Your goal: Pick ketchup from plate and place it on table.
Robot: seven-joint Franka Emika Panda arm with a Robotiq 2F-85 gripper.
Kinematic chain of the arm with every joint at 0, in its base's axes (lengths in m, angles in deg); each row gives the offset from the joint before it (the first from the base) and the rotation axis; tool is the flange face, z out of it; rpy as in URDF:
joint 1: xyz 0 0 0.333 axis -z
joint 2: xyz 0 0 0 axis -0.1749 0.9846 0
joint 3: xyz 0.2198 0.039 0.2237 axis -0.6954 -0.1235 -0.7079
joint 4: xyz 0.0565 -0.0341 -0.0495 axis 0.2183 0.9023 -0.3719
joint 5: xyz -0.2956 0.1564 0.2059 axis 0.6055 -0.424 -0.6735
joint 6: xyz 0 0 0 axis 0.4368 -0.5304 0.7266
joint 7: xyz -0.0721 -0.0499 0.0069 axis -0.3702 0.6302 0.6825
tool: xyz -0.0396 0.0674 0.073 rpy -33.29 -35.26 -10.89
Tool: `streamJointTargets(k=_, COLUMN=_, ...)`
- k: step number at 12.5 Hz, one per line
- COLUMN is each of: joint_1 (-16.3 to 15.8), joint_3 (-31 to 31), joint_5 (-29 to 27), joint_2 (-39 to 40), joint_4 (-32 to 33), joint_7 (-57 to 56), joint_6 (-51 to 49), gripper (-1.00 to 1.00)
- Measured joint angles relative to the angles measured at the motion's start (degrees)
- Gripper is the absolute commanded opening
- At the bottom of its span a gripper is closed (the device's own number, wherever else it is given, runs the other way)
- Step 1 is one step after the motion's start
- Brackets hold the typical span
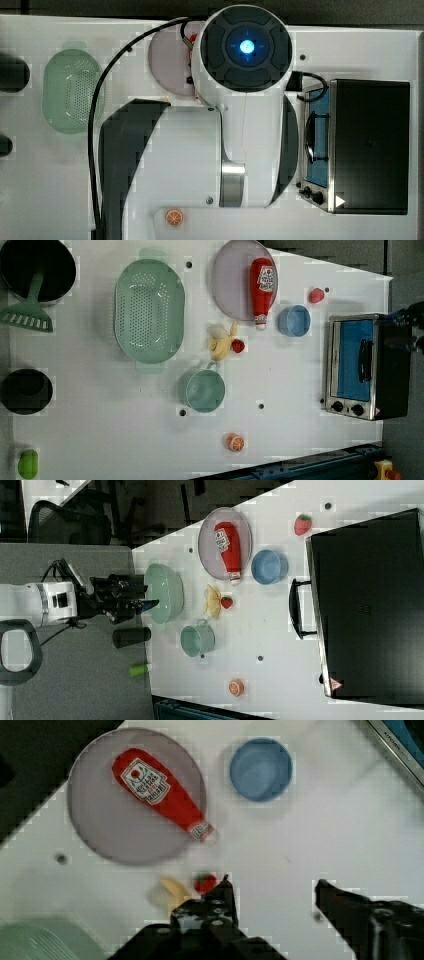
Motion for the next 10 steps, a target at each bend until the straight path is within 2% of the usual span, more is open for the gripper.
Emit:
streamJointTargets(k=3, joint_1=3.67, joint_3=-1.24, joint_5=-0.93, joint_2=-8.59, joint_4=7.55, joint_7=0.00, joint_6=-11.43, gripper=0.99)
streamJointTargets(k=6, joint_1=5.11, joint_3=-1.13, joint_5=-0.96, joint_2=-10.98, joint_4=5.37, joint_7=0.00, joint_6=-10.08, gripper=1.00)
streamJointTargets(k=10, joint_1=5.31, joint_3=-2.60, joint_5=-1.60, joint_2=-7.11, joint_4=3.53, joint_7=0.00, joint_6=-6.57, gripper=1.00)
